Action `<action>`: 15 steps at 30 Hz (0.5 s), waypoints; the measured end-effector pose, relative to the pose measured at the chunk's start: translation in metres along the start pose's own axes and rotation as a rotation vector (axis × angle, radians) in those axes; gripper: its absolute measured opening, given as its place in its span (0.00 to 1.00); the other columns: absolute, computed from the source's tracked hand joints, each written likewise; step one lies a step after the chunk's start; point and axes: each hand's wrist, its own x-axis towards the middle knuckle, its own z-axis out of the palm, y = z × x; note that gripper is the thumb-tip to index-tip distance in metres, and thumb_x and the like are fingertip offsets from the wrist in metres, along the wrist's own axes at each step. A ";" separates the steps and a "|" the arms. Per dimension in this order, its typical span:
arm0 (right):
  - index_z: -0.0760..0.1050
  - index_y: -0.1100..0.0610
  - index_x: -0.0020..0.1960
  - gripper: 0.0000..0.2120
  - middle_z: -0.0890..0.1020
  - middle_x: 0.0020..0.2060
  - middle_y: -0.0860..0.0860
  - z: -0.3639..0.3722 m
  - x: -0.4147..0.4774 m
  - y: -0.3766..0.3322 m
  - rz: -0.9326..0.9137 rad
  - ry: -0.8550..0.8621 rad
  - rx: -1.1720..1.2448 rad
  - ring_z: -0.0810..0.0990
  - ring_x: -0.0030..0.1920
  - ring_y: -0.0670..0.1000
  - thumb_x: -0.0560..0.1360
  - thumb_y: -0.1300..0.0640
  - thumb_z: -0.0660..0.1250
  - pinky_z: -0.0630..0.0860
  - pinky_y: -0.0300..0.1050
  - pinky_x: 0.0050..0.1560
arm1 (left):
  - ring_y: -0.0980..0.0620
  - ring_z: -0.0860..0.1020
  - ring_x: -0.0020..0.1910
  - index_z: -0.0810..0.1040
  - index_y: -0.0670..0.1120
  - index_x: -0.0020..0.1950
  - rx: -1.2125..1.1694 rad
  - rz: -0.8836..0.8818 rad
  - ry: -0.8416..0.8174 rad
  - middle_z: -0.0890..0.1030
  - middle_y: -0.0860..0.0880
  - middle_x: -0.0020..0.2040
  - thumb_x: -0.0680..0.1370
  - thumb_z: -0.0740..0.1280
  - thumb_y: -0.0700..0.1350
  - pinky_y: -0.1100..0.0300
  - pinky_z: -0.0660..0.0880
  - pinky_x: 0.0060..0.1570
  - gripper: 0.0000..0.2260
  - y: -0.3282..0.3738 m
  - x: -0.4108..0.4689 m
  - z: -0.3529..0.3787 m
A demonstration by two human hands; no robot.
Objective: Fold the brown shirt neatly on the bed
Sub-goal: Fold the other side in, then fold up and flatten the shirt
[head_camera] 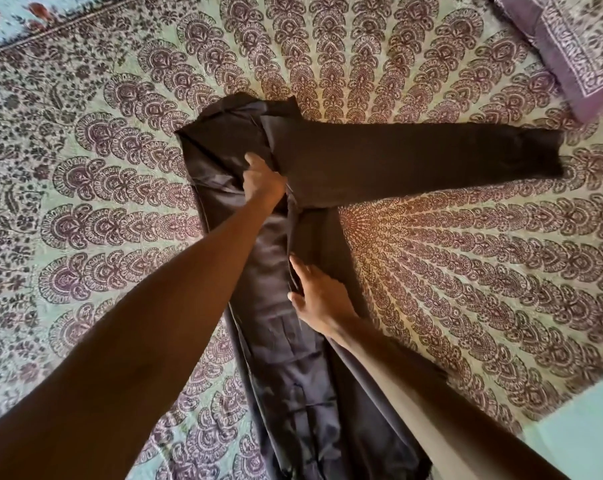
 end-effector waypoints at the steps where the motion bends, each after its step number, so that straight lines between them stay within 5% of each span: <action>1: 0.53 0.50 0.78 0.32 0.73 0.66 0.54 0.001 -0.006 0.000 0.015 -0.029 0.008 0.77 0.60 0.59 0.78 0.48 0.62 0.74 0.52 0.56 | 0.38 0.75 0.62 0.64 0.40 0.68 0.035 0.047 0.022 0.75 0.38 0.63 0.77 0.62 0.39 0.50 0.72 0.57 0.20 -0.004 -0.009 -0.002; 4: 0.60 0.51 0.75 0.28 0.75 0.66 0.54 0.004 -0.040 0.011 0.059 -0.039 0.021 0.77 0.61 0.58 0.78 0.45 0.62 0.75 0.51 0.58 | 0.35 0.76 0.58 0.70 0.41 0.60 0.183 0.168 -0.073 0.78 0.37 0.58 0.77 0.63 0.47 0.48 0.73 0.53 0.15 -0.023 -0.045 0.001; 7: 0.69 0.51 0.67 0.23 0.82 0.56 0.53 0.008 -0.085 0.038 0.134 0.005 -0.071 0.82 0.54 0.58 0.76 0.43 0.63 0.78 0.50 0.51 | 0.34 0.75 0.62 0.63 0.41 0.71 0.406 0.174 -0.301 0.76 0.36 0.63 0.75 0.66 0.59 0.45 0.74 0.59 0.33 -0.050 -0.097 0.014; 9: 0.72 0.52 0.60 0.20 0.83 0.50 0.53 0.010 -0.120 0.056 0.184 0.022 -0.128 0.83 0.50 0.57 0.75 0.42 0.65 0.78 0.49 0.47 | 0.35 0.72 0.65 0.54 0.41 0.76 0.429 0.113 -0.324 0.73 0.36 0.66 0.73 0.70 0.56 0.45 0.72 0.62 0.40 -0.066 -0.138 0.021; 15: 0.76 0.50 0.53 0.12 0.84 0.44 0.50 0.021 -0.195 0.074 0.182 0.041 -0.217 0.83 0.46 0.54 0.72 0.46 0.66 0.72 0.47 0.51 | 0.39 0.82 0.49 0.78 0.41 0.55 0.002 -0.266 -0.322 0.82 0.40 0.53 0.64 0.64 0.51 0.46 0.82 0.47 0.23 -0.103 -0.206 0.040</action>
